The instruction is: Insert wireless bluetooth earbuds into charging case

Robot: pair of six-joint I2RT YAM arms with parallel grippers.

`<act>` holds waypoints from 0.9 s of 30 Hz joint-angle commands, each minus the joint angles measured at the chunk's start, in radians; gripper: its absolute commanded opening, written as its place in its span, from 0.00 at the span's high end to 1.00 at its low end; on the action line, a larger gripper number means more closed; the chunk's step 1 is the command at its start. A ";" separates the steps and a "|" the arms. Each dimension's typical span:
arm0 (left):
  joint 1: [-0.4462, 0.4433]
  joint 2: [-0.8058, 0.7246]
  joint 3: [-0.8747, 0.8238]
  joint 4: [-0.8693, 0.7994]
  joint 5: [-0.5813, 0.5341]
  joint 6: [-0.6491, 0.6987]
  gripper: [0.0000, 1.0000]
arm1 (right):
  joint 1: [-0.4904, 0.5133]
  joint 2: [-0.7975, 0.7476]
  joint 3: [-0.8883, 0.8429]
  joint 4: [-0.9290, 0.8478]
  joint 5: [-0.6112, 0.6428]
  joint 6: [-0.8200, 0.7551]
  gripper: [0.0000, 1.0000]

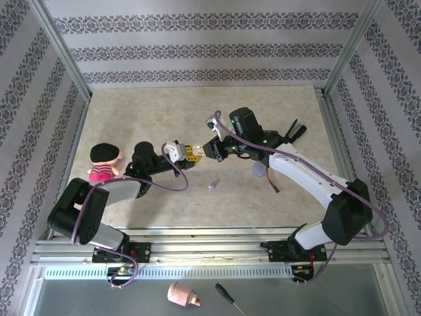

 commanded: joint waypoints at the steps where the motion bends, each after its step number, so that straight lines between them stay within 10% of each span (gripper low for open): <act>1: -0.012 0.008 -0.003 0.018 -0.007 0.055 1.00 | 0.004 -0.008 0.035 -0.008 -0.027 0.015 0.85; 27: -0.011 -0.020 -0.017 -0.045 -0.045 0.144 1.00 | 0.027 0.081 0.117 -0.161 0.021 -0.033 0.84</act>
